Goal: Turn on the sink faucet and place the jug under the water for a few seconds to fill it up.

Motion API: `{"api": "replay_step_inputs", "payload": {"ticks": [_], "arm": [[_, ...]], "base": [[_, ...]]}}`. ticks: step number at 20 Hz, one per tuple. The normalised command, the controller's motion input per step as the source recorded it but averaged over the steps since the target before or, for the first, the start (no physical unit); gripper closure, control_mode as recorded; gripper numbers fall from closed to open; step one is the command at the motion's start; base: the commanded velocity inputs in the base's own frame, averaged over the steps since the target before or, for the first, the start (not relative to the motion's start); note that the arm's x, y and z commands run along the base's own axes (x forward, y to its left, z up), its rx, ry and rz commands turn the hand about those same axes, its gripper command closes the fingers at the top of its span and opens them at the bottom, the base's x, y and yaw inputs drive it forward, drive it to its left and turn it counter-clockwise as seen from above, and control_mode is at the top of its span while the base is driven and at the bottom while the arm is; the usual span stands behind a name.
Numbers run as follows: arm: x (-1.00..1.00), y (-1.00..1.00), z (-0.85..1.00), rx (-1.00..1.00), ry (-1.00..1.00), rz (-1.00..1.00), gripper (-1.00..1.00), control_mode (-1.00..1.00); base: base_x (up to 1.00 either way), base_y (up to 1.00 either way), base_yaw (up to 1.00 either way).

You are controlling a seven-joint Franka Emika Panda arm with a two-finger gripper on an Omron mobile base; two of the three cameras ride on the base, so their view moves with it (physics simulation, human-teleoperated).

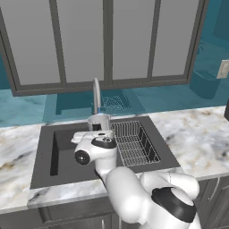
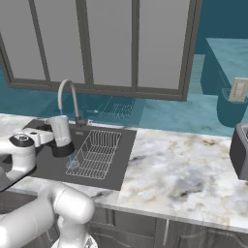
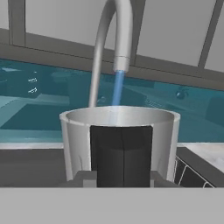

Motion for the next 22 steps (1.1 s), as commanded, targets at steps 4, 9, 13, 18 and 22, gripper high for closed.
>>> {"api": "replay_step_inputs", "payload": {"ticks": [4,9,13,18,22], "arm": [[0.15,0.0,0.0,0.0,0.0,0.0,1.0,-1.0],[0.19,0.02,-0.02,0.0,0.0,0.0,1.0,-1.0],[0.23,0.09,-0.1,-0.01,0.0,0.0,1.0,-1.0],[0.26,0.12,-0.13,-0.02,0.0,0.0,1.0,-1.0],[0.26,0.12,-0.13,-0.02,0.0,0.0,1.0,-1.0]], "base": [[0.0,0.0,0.0],[0.0,0.0,0.0],[0.0,0.0,0.0],[0.0,0.0,0.0],[0.0,0.0,0.0]]}}
